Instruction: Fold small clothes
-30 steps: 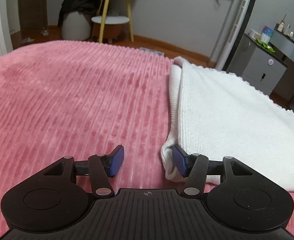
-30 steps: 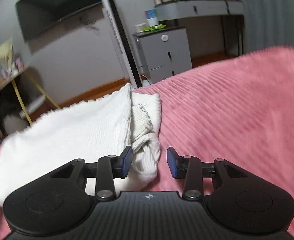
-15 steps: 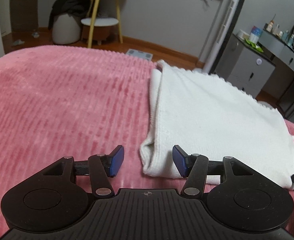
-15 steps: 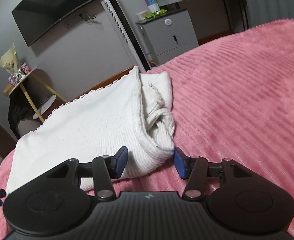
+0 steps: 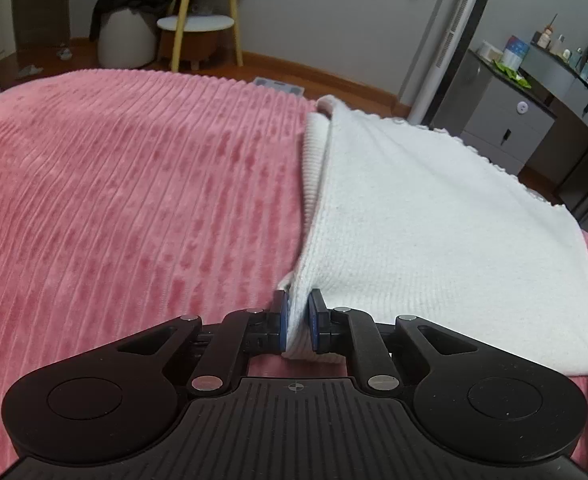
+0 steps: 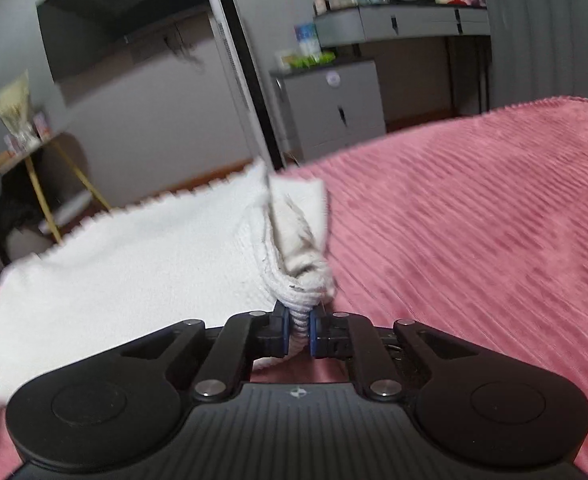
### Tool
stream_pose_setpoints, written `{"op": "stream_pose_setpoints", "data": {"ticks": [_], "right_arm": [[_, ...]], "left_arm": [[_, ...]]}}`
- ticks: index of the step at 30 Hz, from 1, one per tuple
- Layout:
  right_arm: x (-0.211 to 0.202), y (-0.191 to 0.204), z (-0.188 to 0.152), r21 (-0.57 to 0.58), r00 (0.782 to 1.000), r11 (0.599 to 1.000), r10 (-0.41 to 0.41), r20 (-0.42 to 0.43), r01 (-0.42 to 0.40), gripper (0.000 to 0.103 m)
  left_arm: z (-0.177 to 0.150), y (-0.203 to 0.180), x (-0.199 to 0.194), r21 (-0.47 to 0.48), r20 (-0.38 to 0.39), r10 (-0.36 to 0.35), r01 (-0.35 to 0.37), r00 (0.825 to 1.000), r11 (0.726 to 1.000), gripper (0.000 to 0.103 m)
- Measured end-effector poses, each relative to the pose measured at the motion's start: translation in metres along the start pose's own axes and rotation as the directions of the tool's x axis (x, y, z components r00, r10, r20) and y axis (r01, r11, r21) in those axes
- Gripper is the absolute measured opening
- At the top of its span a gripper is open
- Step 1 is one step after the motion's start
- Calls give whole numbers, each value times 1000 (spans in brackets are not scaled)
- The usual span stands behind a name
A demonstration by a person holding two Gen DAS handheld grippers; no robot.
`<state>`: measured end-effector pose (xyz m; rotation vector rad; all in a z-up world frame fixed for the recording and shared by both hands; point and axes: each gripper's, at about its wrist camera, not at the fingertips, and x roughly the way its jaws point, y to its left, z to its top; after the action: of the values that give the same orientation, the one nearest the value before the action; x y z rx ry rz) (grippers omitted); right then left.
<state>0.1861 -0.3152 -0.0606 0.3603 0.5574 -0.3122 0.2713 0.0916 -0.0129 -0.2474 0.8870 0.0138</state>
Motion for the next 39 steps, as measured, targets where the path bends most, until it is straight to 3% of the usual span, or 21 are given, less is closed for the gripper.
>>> {"op": "stream_pose_setpoints", "data": {"ticks": [1, 3, 4, 6, 7, 9, 11, 15, 19, 22, 23, 24, 27, 28, 29, 31, 34, 35, 39], "right_arm": [[4, -1, -2, -1, 1000, 1000, -3, -24, 3, 9], [6, -4, -1, -5, 1000, 1000, -3, -26, 3, 14], [3, -5, 2, 0, 1000, 1000, -6, -24, 6, 17], [-5, -6, 6, 11, 999, 999, -37, 5, 37, 32], [-10, -5, 7, -4, 998, 998, -59, 35, 59, 32], [-18, 0, 7, -33, 995, 997, -68, 79, 71, 32], [-25, 9, 6, -56, 991, 996, -60, 120, 67, 32], [-34, 23, 4, -128, 985, 990, -43, 169, 65, 32], [-36, 21, 4, -122, 983, 991, -35, 183, 58, 32], [-35, 25, 2, -131, 984, 991, -12, 178, 36, 28], [-34, 27, 1, -146, 985, 989, -1, 175, 27, 22], [-32, 30, 0, -155, 985, 988, 4, 171, 23, 22], [-31, 35, -3, -171, 987, 985, 14, 162, 14, 22], [-31, 36, -3, -175, 986, 984, 15, 164, 14, 22], [-31, 38, -3, -180, 986, 984, 18, 167, 13, 22], [-34, 40, -4, -186, 983, 983, 29, 180, 5, 22], [-36, 44, -6, -212, 979, 977, 55, 195, -12, 22], [-36, 47, -8, -223, 979, 975, 60, 194, -15, 22], [-36, 56, -11, -242, 980, 970, 79, 185, -33, 22]], "left_arm": [[1, 3, 1, -13, -10, -7, 7, 1000, 1000, 15], [3, 9, 0, -41, -20, -9, 9, 1000, 999, 34], [4, 12, -1, -52, -16, -13, 12, 1000, 999, 37], [7, 16, -5, -59, 4, -40, 40, 999, 997, 43], [10, 17, -6, -58, 17, -61, 62, 998, 996, 46], [17, 15, -4, -48, 26, -91, 92, 996, 995, 71], [25, 12, 5, -34, 20, -142, 143, 990, 989, 79], [36, 16, 35, -81, -69, -197, 192, 978, 978, 79], [41, 23, 46, -134, -51, -229, 221, 972, 966, 76], [46, 23, 48, -132, -55, -231, 222, 972, 966, 56], [48, 22, 47, -130, -59, -251, 242, 966, 962, 35], [50, 23, 47, -143, -70, -267, 255, 961, 956, 31], [54, 29, 44, -184, -59, -287, 273, 956, 944, 30], [53, 30, 46, -183, -69, -284, 267, 956, 946, 34], [54, 32, 49, -184, -80, -264, 246, 961, 952, 50], [51, 37, 52, -207, -82, -274, 253, 958, 945, 55], [51, 36, 54, -212, -84, -289, 266, 954, 940, 50], [52, 35, 54, -202, -91, -287, 265, 953, 943, 37], [61, 27, 48, -188, -110, -261, 238, 959, 953, 25]]}}
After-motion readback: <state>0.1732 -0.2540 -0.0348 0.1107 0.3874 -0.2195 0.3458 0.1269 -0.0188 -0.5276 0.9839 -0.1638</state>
